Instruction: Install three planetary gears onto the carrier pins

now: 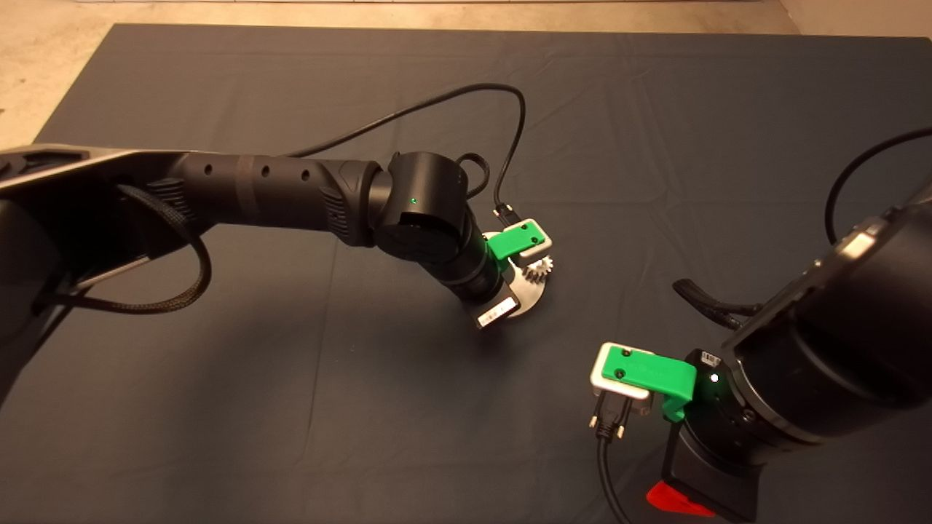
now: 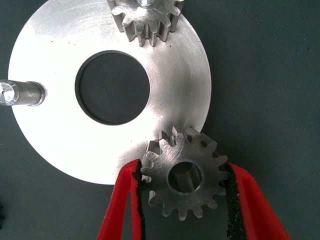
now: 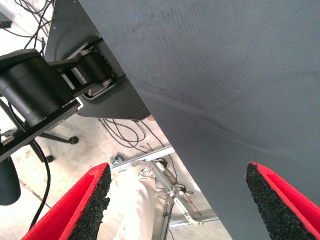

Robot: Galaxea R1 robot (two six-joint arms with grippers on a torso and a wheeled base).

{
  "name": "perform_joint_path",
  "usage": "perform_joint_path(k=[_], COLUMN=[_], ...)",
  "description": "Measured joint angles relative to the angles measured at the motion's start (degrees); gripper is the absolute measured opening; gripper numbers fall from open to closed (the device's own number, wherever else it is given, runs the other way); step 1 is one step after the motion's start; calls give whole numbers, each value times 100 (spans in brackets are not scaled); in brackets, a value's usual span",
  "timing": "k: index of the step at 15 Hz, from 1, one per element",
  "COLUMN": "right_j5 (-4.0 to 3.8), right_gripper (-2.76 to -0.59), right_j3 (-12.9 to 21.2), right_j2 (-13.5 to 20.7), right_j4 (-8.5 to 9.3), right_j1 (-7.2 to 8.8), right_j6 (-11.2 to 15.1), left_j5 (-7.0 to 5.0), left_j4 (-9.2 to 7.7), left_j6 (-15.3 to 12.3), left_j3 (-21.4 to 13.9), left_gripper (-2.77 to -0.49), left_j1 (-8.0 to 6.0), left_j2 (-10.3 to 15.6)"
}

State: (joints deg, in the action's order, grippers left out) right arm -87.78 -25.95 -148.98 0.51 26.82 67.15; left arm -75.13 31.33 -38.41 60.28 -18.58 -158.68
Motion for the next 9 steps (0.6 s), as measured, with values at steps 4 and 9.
perform_joint_path(k=[4,9], right_j5=[2,2], right_gripper=[-136,-136], right_j3=[0,0], right_j2=[-9,-9], right_j4=[0,0], right_j1=[0,1], right_j6=[0,0], left_j5=[13,34], left_j4=[0,24], left_j6=[0,0], left_j3=[-6,-6], left_gripper=[-256,-256], left_j1=[0,-2], left_j2=[31,96])
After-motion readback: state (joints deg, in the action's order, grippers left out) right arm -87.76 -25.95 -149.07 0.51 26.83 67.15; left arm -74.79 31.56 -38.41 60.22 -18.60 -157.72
